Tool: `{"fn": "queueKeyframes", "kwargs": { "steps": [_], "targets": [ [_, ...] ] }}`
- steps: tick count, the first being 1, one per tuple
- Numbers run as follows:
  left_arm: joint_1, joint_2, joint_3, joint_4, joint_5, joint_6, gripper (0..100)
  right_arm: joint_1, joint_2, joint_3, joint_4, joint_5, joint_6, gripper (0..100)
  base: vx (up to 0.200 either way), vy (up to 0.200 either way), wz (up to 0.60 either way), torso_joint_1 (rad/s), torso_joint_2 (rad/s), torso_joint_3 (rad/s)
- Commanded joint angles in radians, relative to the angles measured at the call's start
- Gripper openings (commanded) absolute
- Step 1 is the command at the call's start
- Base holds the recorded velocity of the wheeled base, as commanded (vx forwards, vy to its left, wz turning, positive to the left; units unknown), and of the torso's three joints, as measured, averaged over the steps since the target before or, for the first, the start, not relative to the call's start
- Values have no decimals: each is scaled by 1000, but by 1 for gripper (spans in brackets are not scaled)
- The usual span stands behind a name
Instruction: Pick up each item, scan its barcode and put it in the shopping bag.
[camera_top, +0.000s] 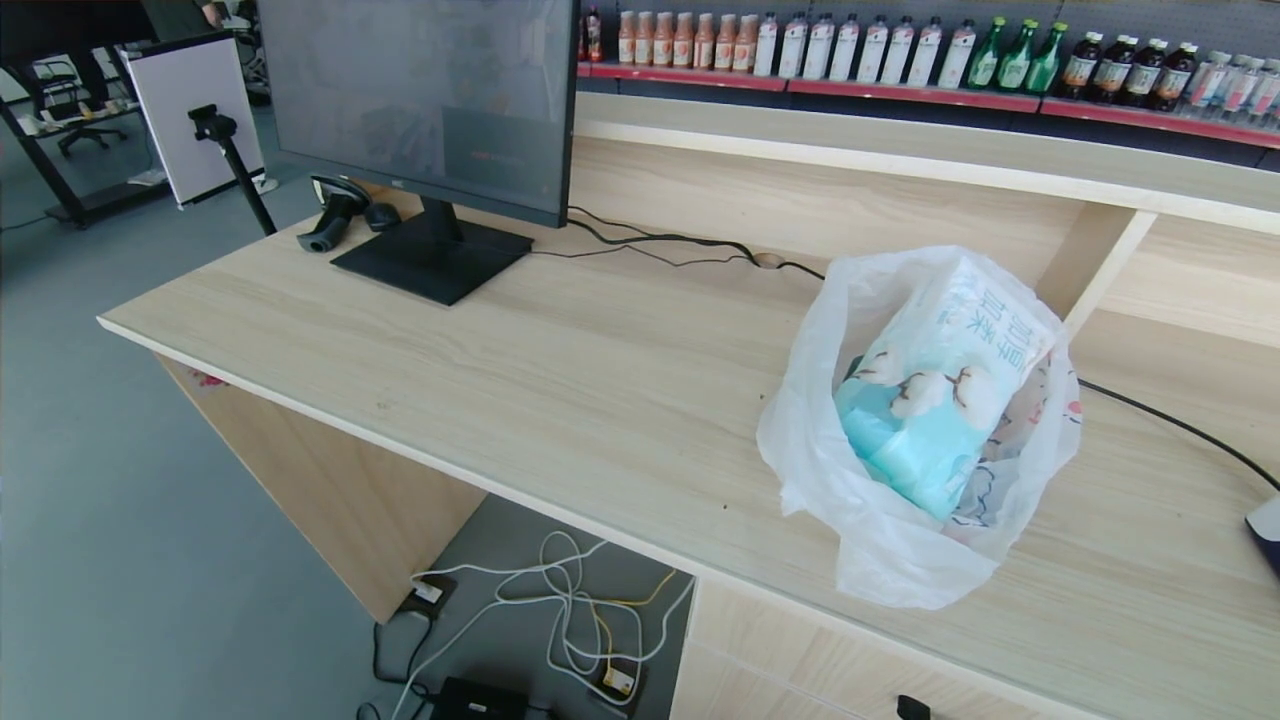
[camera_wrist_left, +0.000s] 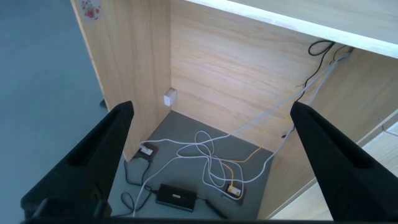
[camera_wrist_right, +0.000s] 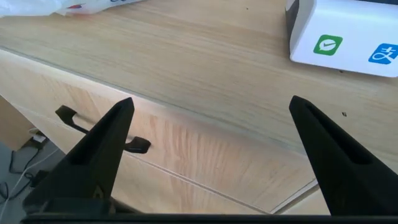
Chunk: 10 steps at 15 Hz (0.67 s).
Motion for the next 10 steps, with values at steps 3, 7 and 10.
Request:
{"fn": "queueKeyframes", "kwargs": {
  "steps": [3,7,10],
  "targets": [
    [0,0,0,0,0,1,100,0,-1,-1,0,-1,-2,100,0,0,-200,-1,-1,-1],
    [0,0,0,0,0,1,100,0,-1,-1,0,-1,3,100,0,0,-600,1,-1,6],
    [0,0,0,3,0,-1,100,0,-1,0,0,-1,3,100,0,-67,-600,1,1,6]
  ]
}}
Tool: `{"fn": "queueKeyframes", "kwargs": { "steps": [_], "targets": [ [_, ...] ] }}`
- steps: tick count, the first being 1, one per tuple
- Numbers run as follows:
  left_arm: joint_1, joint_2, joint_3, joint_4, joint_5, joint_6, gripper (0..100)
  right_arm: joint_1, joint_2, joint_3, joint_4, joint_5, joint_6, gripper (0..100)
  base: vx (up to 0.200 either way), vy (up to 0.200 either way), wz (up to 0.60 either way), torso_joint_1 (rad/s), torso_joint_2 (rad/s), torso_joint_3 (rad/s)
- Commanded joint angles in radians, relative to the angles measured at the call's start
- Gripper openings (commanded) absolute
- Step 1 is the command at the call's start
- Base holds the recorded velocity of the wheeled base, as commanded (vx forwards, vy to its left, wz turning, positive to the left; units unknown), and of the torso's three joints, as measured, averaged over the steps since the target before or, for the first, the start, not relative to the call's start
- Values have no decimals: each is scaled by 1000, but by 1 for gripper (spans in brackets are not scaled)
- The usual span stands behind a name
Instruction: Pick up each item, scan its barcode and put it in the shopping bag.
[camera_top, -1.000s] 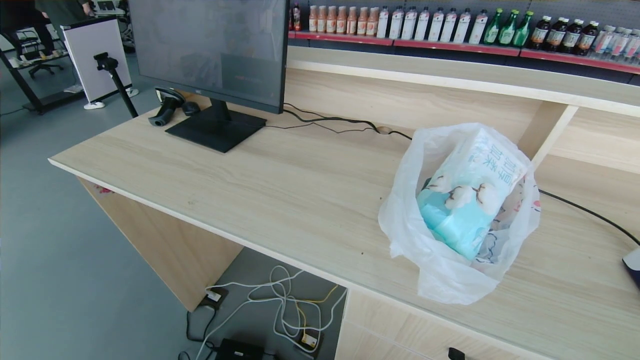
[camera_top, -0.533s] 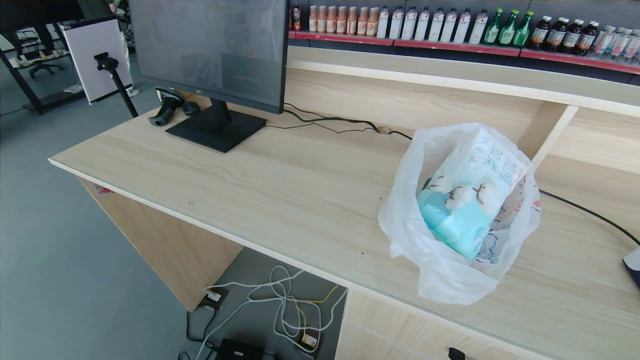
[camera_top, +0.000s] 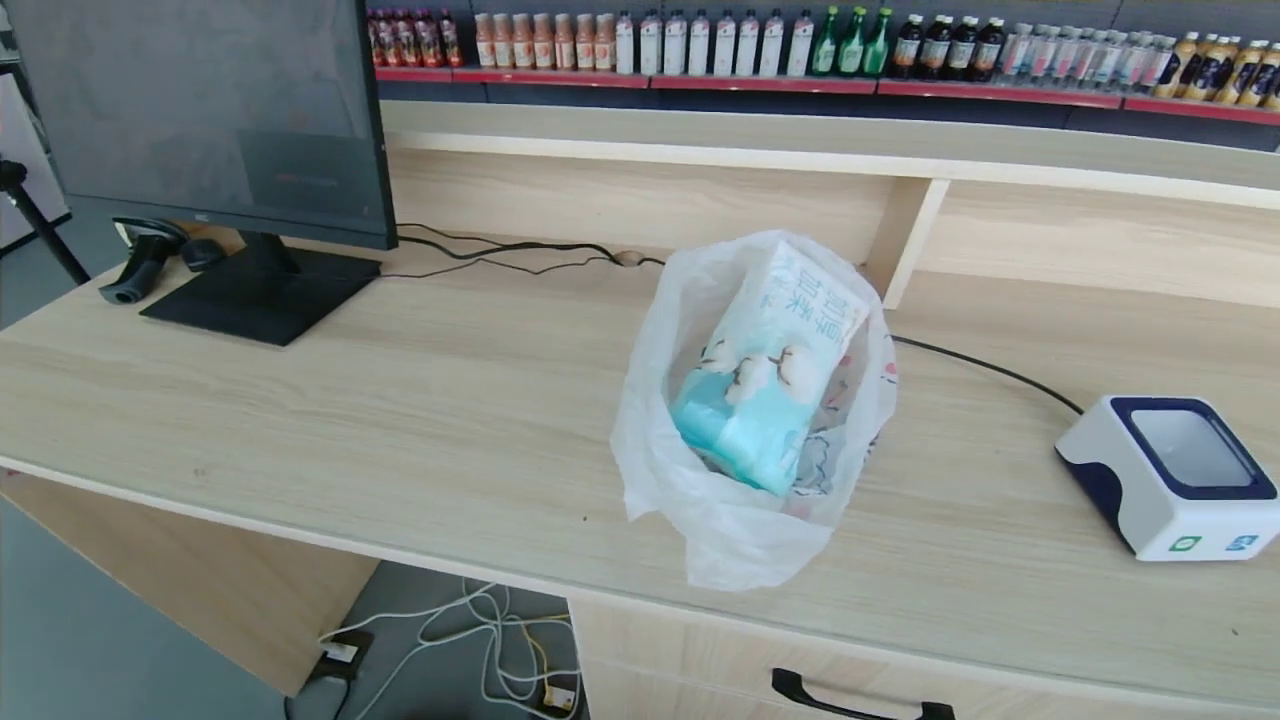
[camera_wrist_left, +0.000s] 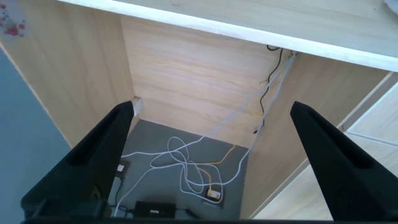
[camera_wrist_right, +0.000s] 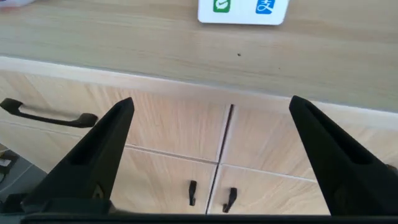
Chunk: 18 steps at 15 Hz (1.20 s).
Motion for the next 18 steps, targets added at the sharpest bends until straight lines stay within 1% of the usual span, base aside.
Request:
{"fn": "queueKeyframes", "kwargs": {
  "steps": [1,18],
  "targets": [
    [0,0,0,0,0,0,100,1,0,-1,0,0,3,100,0,-200,-600,2,7,-2],
    [2,0,0,3,2,-3,100,1,0,1,0,0,5,100,0,-200,0,1,1,2]
  ]
}}
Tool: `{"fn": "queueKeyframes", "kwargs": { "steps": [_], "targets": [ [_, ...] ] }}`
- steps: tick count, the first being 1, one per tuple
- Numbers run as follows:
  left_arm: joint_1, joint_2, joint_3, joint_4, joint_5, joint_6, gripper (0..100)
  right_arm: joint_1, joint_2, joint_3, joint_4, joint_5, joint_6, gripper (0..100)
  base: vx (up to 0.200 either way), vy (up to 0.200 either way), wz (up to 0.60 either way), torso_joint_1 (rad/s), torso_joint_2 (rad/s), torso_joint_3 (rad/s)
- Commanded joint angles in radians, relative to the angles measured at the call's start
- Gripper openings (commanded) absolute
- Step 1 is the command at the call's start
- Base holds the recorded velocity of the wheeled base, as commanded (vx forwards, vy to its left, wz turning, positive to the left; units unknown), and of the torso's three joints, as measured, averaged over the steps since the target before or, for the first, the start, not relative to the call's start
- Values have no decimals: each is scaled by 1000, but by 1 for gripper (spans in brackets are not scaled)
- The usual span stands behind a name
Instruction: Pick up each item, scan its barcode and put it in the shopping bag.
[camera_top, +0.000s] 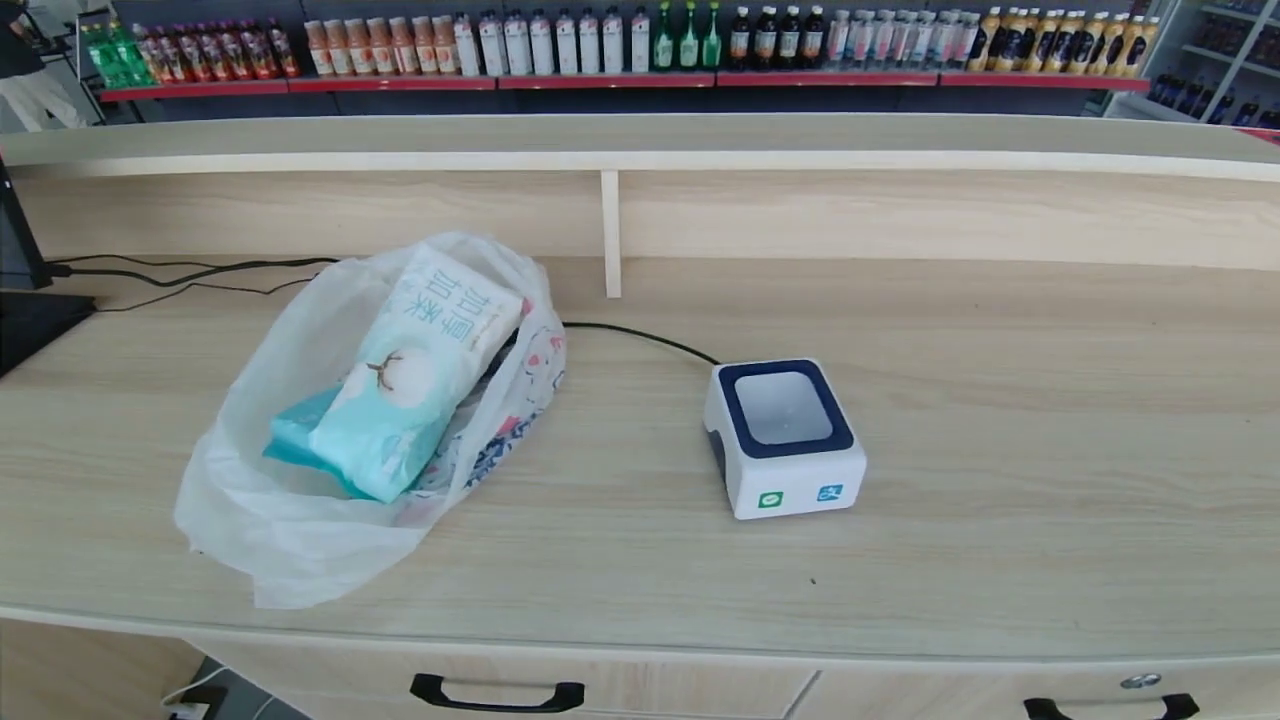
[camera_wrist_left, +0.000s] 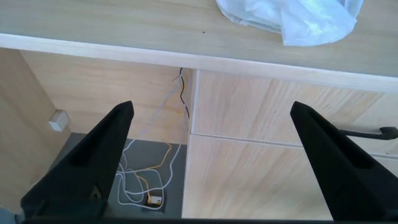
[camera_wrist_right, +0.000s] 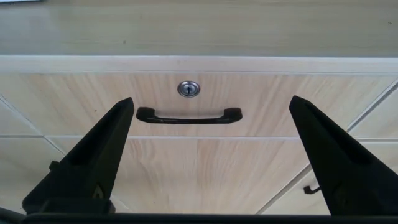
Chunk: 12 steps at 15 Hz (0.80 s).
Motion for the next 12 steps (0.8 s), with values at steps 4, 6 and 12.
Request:
{"fn": "queueKeyframes", "kwargs": {
  "steps": [4,6,12],
  "targets": [
    [1,0,0,0,-1,-1,100,0,0,0,0,0,4,100,0,-200,0,1,2,-1],
    [-1,0,0,-3,-1,-1,100,0,0,0,0,0,1,100,0,-100,0,1,-1,4],
    [-1,0,0,-3,1,-2,100,0,0,0,0,0,1,100,-133,0,0,6,3,-1]
  ]
}}
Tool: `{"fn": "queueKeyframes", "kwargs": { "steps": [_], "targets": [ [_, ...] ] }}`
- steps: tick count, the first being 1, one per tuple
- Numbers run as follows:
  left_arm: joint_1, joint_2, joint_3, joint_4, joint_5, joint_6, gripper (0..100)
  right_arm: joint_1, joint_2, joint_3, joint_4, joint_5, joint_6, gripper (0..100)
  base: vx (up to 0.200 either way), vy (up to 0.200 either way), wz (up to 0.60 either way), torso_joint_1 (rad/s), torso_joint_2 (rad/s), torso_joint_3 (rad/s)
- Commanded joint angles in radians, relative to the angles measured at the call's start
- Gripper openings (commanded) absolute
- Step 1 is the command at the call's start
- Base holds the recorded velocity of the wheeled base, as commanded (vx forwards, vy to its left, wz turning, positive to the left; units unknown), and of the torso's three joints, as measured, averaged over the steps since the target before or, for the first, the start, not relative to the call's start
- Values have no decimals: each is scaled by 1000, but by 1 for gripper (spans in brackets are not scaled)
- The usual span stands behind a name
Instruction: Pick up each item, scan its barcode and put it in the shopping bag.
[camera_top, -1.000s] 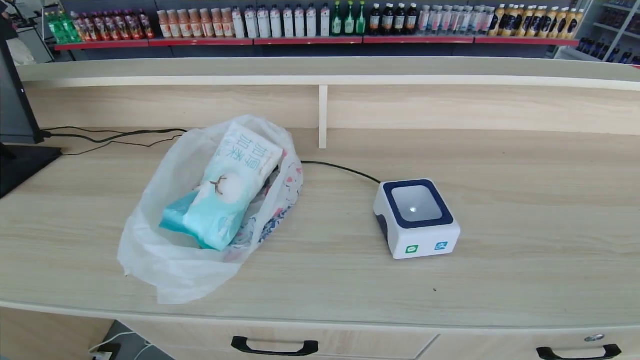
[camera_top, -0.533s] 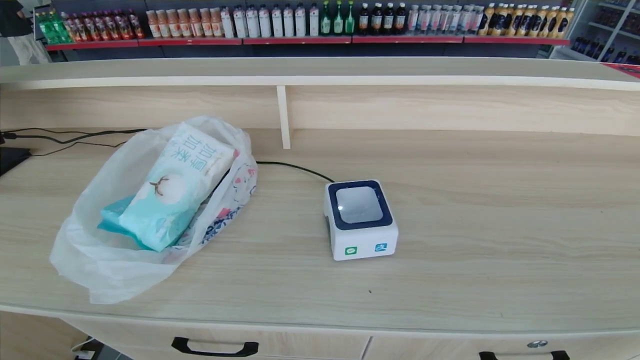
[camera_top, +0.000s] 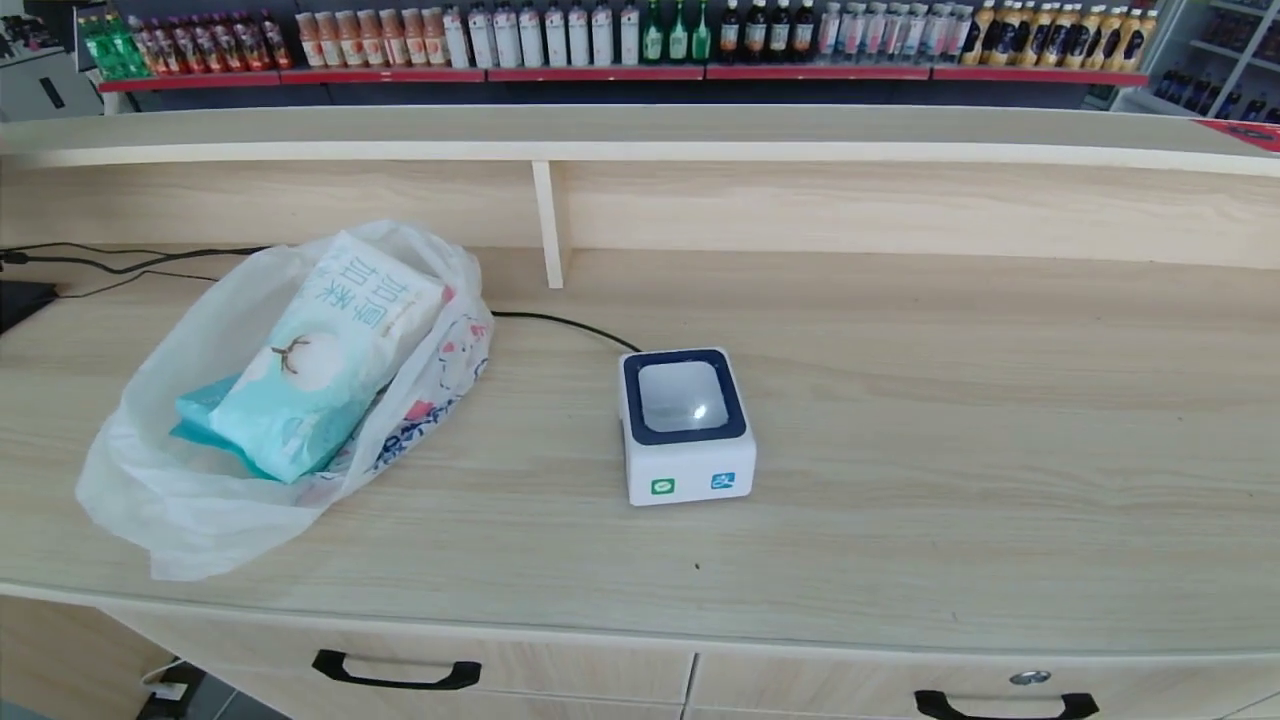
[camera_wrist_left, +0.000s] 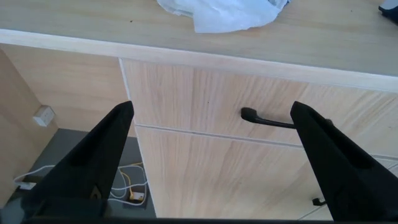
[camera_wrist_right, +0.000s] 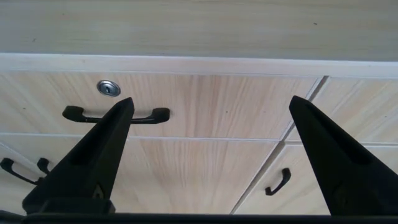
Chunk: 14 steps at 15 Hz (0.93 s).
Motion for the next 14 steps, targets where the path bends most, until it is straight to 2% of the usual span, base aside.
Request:
{"fn": "queueKeyframes", "kwargs": {
  "steps": [1,14],
  "targets": [
    [1,0,0,-1,2,-1,100,1,0,0,0,0,4,100,-200,0,0,-2,2,2],
    [1,0,0,-1,2,-4,100,1,0,0,0,0,22,100,-200,0,0,1,1,3]
  ]
}}
